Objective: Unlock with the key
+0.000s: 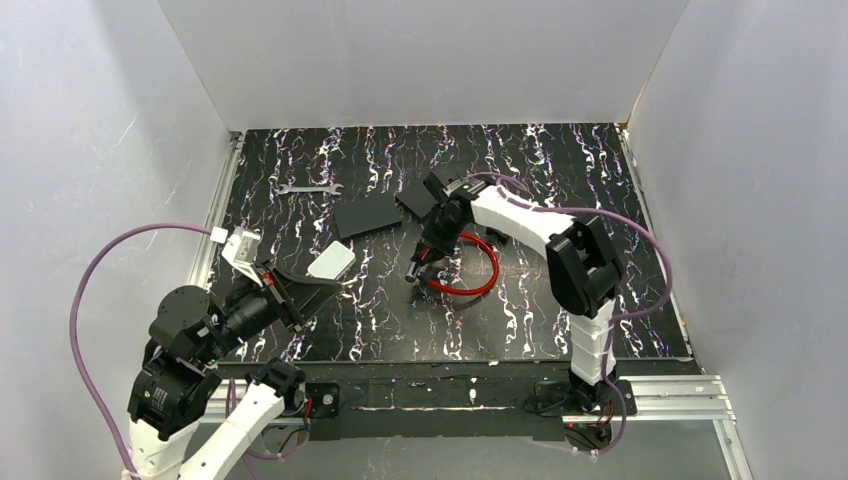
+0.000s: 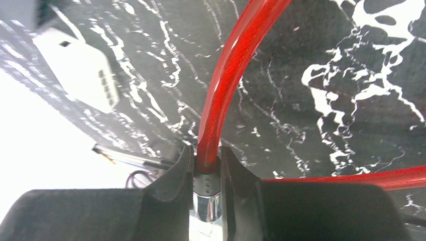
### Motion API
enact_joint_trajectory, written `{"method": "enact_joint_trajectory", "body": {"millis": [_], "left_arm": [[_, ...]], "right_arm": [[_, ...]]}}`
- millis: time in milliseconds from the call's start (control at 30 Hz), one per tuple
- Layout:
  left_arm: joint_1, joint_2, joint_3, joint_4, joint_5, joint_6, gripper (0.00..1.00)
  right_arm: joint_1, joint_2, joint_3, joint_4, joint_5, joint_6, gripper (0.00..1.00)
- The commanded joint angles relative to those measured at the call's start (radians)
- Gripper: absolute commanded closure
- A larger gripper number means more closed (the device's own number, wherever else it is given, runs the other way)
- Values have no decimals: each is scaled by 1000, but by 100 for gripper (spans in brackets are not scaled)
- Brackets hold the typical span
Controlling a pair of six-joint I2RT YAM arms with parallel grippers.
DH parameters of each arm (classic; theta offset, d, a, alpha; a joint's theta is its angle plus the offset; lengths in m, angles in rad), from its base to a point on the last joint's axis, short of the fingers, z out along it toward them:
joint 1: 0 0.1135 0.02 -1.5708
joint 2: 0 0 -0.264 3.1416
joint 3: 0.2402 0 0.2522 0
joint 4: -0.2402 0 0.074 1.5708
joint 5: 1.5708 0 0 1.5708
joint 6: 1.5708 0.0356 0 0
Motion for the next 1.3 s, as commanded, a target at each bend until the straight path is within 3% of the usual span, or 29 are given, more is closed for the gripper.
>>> {"method": "enact_joint_trajectory", "body": {"millis": [0,233,667,800,1033,1267], "left_arm": [[-2,6,-21,42,-26,-5,100],[-2,39,-43,98,-23,-9,100],[-2,149,-75,198,15,-12,100],[-2,169,-95,257,19,-35,100],[-2,202,-97,314,44,-48,100],[-2,239,-63,334,23,-61,100]], "right_arm": [[-28,-122,-50,81,-57,143,99],[-52,-255,-140,264,-75,288,99],[-72,-466,-264,354,13,496,99],[-87,-530,-308,449,52,475,99],[-112,-621,-430,801,59,482,99],[-127,-620,-380,846,33,504,99]]}}
